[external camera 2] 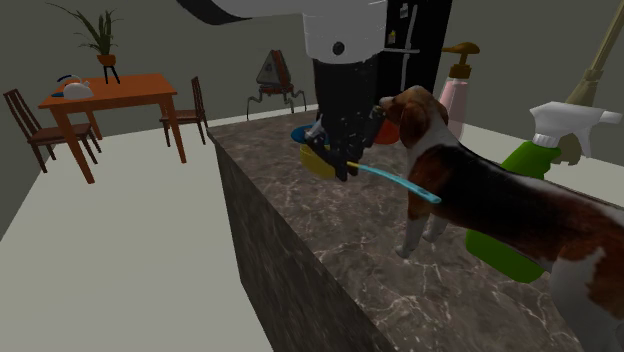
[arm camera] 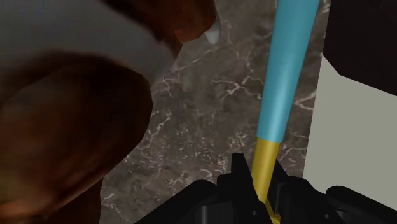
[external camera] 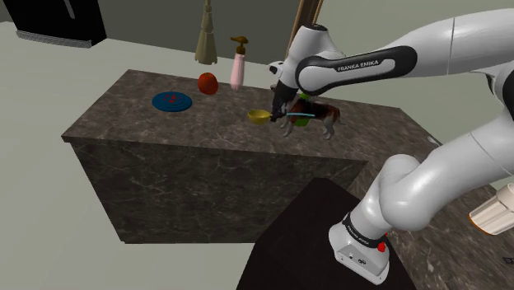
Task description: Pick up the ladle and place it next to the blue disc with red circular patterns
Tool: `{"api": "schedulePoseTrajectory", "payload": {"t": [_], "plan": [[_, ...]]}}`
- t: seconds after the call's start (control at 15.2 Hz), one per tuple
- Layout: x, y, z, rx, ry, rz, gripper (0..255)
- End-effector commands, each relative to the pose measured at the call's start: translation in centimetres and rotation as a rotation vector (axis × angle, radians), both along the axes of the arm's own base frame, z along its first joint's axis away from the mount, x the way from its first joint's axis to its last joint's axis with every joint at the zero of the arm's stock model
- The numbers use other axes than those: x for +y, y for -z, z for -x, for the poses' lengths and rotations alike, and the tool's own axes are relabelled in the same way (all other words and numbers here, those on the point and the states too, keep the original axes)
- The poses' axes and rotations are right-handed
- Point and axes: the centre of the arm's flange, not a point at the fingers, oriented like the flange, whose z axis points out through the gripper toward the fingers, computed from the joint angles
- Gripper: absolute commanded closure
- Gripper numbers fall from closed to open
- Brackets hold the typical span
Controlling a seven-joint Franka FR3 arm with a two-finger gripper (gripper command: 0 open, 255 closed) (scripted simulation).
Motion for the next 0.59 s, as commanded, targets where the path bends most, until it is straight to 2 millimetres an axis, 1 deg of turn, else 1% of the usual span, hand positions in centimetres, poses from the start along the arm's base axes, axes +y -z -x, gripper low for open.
{"api": "schedulePoseTrajectory", "payload": {"t": [0.0, 0.53], "plan": [[-0.1, -0.9, 0.0, 0.001, 0.0, 0.0, 255], [6.7, -1.0, -8.1, 0.001, 0.0, 0.0, 255]]}}
